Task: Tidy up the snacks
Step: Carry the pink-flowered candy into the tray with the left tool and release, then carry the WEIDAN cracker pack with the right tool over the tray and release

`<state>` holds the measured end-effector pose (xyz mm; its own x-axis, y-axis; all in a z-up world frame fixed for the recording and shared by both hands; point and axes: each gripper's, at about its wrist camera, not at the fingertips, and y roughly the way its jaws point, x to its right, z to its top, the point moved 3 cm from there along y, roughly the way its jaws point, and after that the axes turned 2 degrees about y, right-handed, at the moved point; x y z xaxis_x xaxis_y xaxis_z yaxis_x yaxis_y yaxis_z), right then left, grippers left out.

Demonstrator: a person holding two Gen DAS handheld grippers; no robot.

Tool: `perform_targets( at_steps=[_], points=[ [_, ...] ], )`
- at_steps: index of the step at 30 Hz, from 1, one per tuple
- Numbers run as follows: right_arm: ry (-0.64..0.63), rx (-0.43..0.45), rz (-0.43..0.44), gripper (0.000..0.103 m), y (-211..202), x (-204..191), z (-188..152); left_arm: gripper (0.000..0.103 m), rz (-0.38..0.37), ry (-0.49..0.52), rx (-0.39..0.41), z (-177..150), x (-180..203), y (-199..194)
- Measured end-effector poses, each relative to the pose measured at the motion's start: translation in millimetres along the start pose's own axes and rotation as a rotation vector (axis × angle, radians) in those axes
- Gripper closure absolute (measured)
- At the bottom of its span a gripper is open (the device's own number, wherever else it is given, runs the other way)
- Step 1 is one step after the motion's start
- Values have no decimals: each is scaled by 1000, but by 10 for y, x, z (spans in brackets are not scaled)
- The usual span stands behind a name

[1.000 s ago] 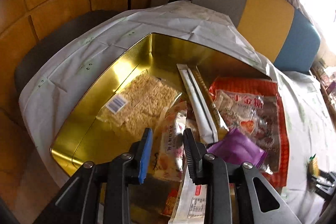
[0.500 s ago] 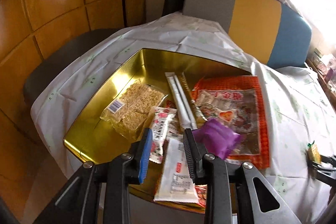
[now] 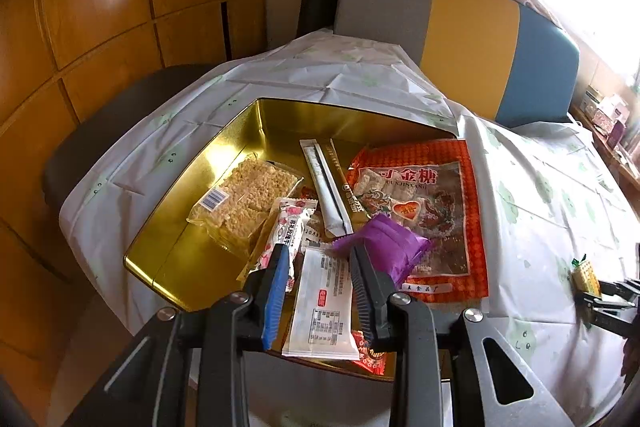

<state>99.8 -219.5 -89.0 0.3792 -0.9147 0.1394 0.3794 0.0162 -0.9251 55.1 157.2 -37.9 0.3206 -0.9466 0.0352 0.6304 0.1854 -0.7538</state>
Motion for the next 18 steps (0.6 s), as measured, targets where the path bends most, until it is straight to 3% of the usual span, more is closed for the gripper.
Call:
perform_targets(
  at_steps=[8, 18],
  points=[
    [22, -13, 15, 54, 21, 30, 15, 69, 3, -3, -10, -59, -46, 15],
    [70, -99, 28, 55, 40, 107, 69, 69, 8, -23, -6, -98, -150, 19]
  ],
)
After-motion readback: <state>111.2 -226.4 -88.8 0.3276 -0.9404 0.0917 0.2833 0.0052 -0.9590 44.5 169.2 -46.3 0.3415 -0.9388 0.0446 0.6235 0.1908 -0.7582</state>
